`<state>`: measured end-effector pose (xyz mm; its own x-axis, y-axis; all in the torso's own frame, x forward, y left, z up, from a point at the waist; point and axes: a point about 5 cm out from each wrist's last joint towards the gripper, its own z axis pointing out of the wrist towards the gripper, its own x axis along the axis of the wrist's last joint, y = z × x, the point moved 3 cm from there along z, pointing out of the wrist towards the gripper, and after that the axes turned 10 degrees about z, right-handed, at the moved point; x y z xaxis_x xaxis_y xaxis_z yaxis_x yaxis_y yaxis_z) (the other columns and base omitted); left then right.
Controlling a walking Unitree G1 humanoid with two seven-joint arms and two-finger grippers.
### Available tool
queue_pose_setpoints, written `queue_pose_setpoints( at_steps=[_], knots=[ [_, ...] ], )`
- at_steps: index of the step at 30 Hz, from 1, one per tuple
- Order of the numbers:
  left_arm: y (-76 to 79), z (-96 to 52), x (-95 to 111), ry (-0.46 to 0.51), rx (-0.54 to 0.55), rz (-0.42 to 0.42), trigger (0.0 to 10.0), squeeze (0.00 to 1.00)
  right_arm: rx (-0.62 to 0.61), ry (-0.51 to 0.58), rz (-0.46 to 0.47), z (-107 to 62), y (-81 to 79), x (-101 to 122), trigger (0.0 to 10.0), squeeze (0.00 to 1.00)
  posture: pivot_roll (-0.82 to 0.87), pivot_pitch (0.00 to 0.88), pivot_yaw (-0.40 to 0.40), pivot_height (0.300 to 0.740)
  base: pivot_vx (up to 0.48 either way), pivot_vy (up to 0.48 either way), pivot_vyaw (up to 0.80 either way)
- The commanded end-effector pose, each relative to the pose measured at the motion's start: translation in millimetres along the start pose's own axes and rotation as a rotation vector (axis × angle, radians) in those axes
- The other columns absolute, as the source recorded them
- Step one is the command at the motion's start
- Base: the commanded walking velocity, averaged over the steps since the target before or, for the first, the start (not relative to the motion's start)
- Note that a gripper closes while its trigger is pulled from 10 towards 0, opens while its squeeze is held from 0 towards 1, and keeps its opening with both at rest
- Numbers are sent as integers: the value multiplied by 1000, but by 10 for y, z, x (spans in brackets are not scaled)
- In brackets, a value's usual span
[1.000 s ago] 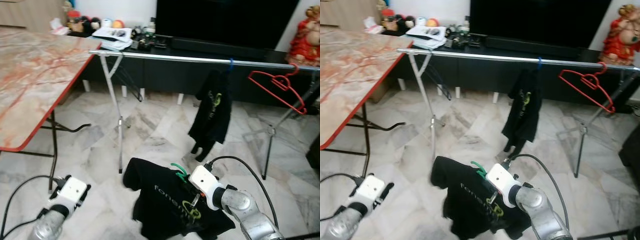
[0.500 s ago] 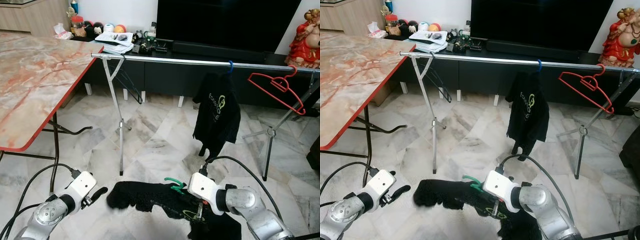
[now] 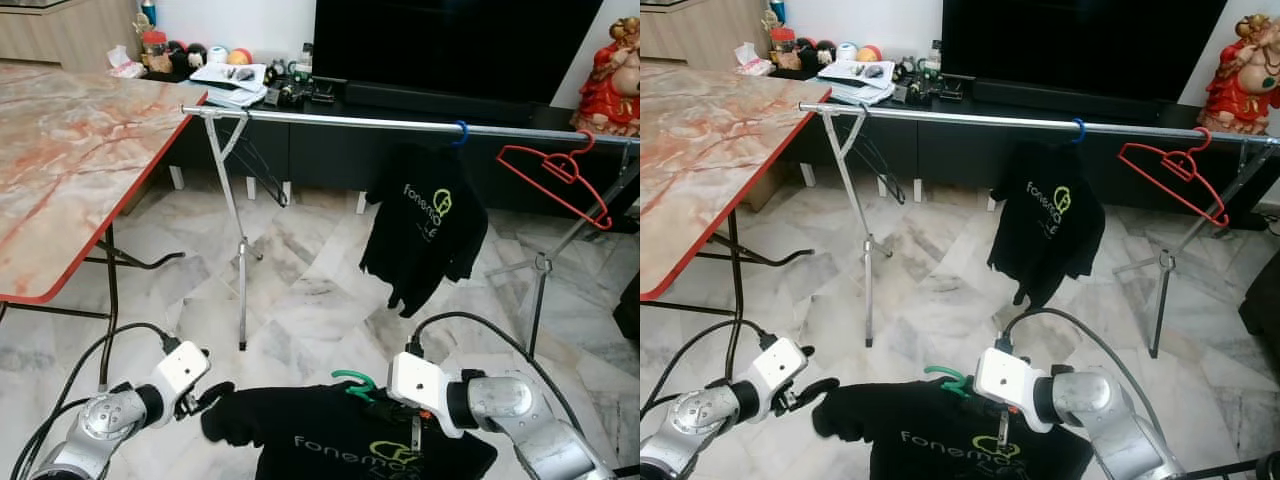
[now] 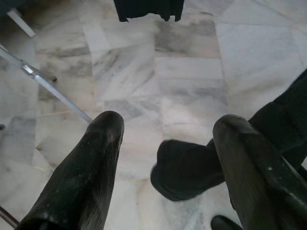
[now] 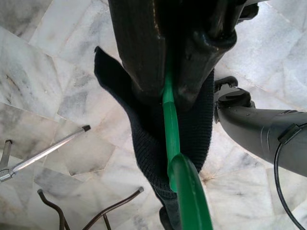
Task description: Hang hanger
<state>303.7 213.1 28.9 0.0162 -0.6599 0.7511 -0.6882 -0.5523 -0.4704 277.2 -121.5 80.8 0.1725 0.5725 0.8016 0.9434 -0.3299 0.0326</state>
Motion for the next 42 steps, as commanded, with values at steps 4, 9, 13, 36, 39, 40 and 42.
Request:
queue_pose_setpoints(
  at_steps=[4, 9, 13, 36, 39, 40, 42],
  knots=[
    [105, 24, -15, -24, -95, 6, 10000, 0, 16, 47, -32, -18, -40, 149, 10000, 0, 68, 105, -45, 740, 0, 0, 0],
    [125, -22, -133, -123, -138, 142, 10000, 0, -10, 17, -35, -42, -10, 89, 10000, 0, 69, 107, -42, 740, 0, 0, 0],
    [186, -98, -257, -183, -205, 167, 10000, 0, -16, 0, -33, -8, -19, 49, 10000, 0, 74, 111, -40, 740, 0, 0, 0],
    [337, 97, -313, -218, -98, 152, 10000, 0, 4, 53, -33, 79, -90, 177, 10000, 0, 68, 112, -40, 740, 0, 0, 0],
    [340, 104, -322, -215, -81, 139, 10000, 0, 3, 51, -34, 74, -85, 174, 10000, 0, 69, 112, -40, 740, 0, 0, 0],
    [343, 106, -325, -216, -77, 137, 10000, 0, 2, 50, -34, 73, -84, 173, 10000, 0, 70, 112, -40, 740, 0, 0, 0],
    [356, 127, -323, -212, -57, 115, 10000, 0, 1, 53, -35, 78, -85, 180, 10000, 0, 68, 111, -40, 740, 0, 0, 0]
  ],
)
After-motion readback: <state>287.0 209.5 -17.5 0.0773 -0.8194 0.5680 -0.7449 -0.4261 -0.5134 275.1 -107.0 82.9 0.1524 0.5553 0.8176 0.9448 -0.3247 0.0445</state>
